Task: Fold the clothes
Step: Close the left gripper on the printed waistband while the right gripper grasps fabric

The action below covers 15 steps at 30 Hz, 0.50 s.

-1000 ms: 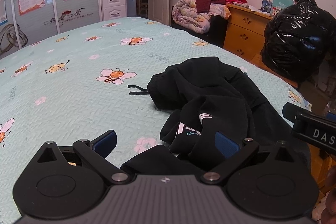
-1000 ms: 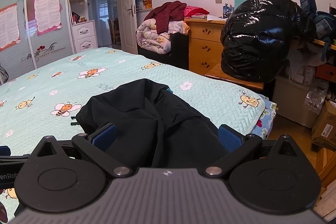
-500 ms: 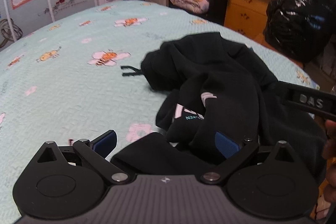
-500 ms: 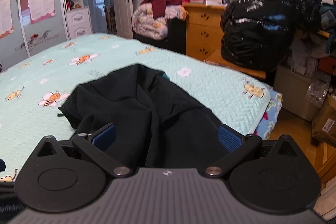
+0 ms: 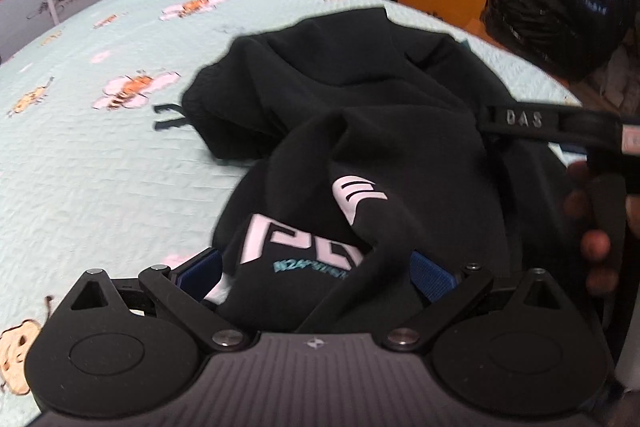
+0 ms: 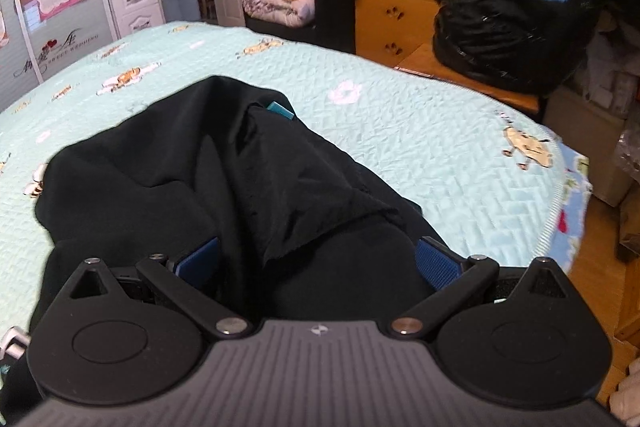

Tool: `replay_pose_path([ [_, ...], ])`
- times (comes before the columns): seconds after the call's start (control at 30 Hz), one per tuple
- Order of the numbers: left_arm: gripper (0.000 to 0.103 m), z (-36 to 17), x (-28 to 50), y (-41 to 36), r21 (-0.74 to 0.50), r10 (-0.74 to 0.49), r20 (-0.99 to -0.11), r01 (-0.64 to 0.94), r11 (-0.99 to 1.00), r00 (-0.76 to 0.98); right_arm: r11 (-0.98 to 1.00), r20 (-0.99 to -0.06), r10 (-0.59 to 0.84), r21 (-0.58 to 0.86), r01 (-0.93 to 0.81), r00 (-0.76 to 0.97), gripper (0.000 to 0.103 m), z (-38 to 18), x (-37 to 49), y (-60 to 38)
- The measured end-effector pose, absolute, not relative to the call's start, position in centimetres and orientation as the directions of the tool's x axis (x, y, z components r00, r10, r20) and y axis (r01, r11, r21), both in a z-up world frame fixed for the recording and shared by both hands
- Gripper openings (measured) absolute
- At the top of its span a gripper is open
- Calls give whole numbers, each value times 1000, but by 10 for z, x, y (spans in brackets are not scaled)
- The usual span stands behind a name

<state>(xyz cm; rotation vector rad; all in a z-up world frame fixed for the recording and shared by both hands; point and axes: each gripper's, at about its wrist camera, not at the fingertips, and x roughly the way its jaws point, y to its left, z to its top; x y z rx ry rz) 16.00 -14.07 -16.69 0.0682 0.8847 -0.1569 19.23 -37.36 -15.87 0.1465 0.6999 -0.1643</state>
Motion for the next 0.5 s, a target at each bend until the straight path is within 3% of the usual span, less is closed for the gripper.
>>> replay_pose_path([
  [0.27, 103, -205, 193, -155, -7, -76, -847, 131, 991, 527, 981, -741, -59, 83, 178, 669, 102, -193, 239, -386],
  [0.43, 103, -214, 185, -155, -12, -80, -825, 124, 992, 559, 978, -719, -29, 125, 169, 695, 103, -205, 227, -388],
  [0.5, 103, -211, 186, -157, -14, -84, -827, 129, 992, 556, 981, -716, -39, 104, 162, 697, 98, -205, 223, -383],
])
